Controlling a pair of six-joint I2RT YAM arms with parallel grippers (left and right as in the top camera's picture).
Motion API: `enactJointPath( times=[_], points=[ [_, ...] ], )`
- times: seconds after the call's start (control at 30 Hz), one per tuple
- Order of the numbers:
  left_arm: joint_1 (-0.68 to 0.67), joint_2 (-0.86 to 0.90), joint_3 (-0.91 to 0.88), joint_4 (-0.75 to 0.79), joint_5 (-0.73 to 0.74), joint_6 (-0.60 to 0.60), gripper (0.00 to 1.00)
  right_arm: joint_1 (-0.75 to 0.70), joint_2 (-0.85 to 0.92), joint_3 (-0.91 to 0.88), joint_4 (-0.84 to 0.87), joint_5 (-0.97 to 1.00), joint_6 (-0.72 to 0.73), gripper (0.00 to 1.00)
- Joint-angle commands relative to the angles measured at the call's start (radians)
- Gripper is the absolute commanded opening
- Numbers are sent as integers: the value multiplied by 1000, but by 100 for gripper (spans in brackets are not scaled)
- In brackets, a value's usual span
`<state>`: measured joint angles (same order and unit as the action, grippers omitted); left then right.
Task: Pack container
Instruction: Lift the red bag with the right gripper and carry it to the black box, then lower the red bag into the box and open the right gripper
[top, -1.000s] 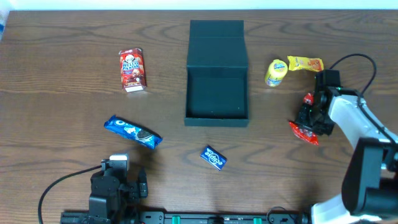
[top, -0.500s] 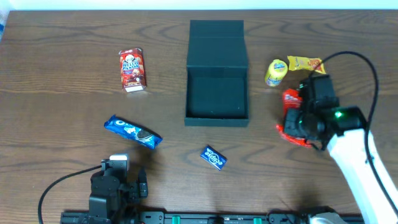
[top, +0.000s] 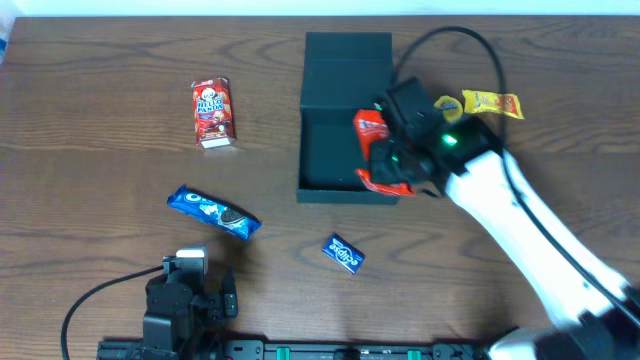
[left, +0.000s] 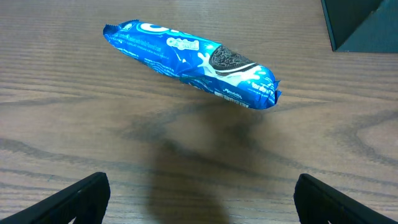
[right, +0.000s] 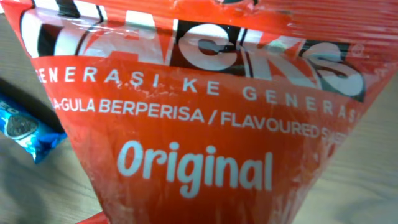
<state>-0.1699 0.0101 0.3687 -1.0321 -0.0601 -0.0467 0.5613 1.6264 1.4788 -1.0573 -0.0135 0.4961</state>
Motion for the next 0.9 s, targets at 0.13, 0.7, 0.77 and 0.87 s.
enactJointPath(
  times=[0.13, 0.7, 0.77, 0.87],
  points=[
    [6, -6, -30, -23, -10, 18, 95, -4, 196, 122, 35, -18, 23, 16],
    [7, -6, -30, -23, -10, 18, 95, -51, 378, 124, 109, 4, -50, 17],
    [7, -6, -30, -23, -10, 18, 95, -55, 383, 124, 120, 29, -50, 18],
    [6, -6, -30, -23, -10, 18, 95, -57, 389, 124, 131, 37, -104, 18]
  ],
)
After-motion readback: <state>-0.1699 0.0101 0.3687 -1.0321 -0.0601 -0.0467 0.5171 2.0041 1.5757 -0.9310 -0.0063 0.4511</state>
